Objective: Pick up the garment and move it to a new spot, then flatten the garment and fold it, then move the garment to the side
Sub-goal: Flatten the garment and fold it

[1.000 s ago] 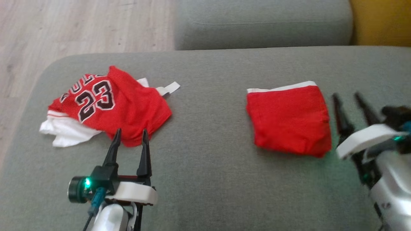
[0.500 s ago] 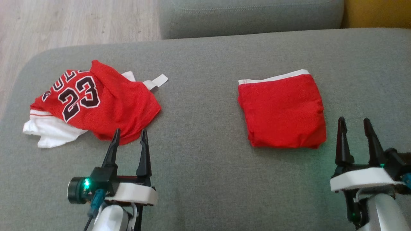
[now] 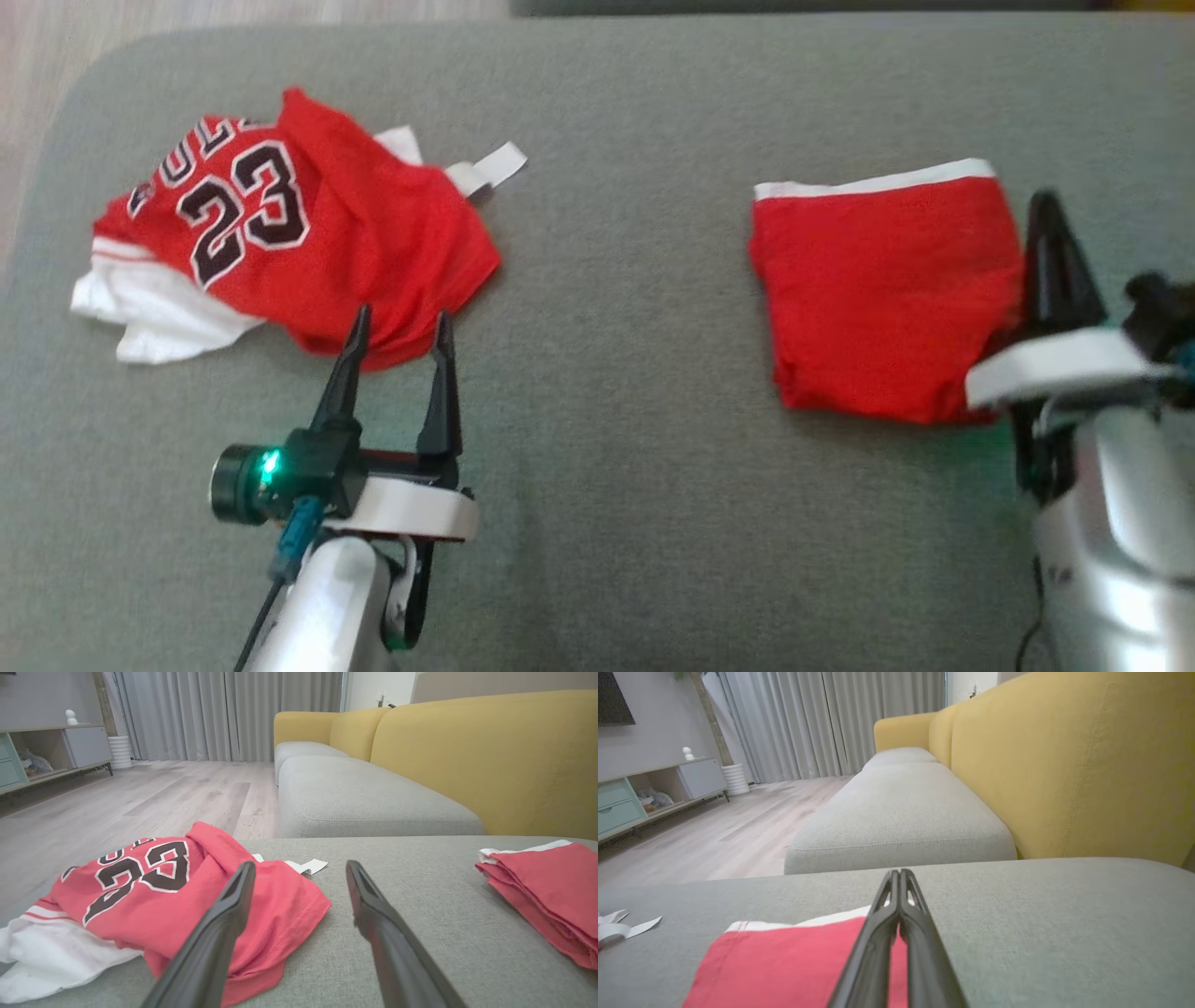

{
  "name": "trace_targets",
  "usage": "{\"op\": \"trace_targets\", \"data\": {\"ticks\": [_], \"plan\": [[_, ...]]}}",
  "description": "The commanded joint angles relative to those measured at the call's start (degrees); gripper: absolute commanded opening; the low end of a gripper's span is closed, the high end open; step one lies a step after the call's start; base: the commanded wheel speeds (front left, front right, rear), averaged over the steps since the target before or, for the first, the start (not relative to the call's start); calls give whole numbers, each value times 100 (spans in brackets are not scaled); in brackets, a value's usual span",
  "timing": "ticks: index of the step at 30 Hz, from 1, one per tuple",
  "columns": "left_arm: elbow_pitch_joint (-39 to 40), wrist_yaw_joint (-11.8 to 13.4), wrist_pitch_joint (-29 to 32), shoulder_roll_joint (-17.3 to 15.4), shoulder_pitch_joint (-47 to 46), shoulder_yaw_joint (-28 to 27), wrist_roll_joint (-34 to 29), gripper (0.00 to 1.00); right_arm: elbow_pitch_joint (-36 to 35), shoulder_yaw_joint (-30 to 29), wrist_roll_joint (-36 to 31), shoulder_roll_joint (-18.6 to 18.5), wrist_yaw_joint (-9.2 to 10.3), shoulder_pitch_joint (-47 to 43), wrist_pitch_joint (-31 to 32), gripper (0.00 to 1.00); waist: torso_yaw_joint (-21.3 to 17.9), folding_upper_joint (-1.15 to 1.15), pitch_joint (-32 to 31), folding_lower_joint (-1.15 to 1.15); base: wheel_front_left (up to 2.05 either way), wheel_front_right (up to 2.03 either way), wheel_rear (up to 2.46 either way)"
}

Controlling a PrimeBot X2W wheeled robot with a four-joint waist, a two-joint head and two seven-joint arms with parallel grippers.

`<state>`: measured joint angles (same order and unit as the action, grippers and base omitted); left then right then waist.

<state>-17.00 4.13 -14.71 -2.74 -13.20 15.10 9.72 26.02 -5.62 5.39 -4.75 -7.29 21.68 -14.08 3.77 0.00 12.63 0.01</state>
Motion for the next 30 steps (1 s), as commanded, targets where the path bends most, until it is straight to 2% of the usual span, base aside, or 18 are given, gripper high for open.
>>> {"op": "trace_targets", "data": {"ticks": [1,6,12,16,20,25,30], "plan": [[177,50,-29,-15,-212,-100,32,100,7,56,-82,-76,-20,373,17,0,225,0,265,-1,0,0,0],[167,75,-29,-15,-399,6,72,100,928,-222,-461,-167,-20,1060,61,0,438,0,546,-1,0,0,0],[164,109,-29,-14,-519,64,107,100,2181,-491,-756,-273,-20,1466,66,0,563,0,636,-1,0,0,0],[143,120,-29,-14,-555,69,109,100,2466,-486,-859,-244,-20,1649,-12,0,578,0,615,-1,0,0,0],[120,139,-29,-14,-547,44,113,100,2299,-148,-754,-47,-20,1787,-84,0,547,0,523,-1,0,0,0],[109,142,-29,-14,-511,53,146,100,1819,619,-378,125,-20,1556,-90,0,539,0,407,-1,0,0,0],[100,163,-29,-14,-475,102,183,100,2611,1222,-108,163,-20,1371,-16,0,573,0,292,-1,0,0,0]]}}
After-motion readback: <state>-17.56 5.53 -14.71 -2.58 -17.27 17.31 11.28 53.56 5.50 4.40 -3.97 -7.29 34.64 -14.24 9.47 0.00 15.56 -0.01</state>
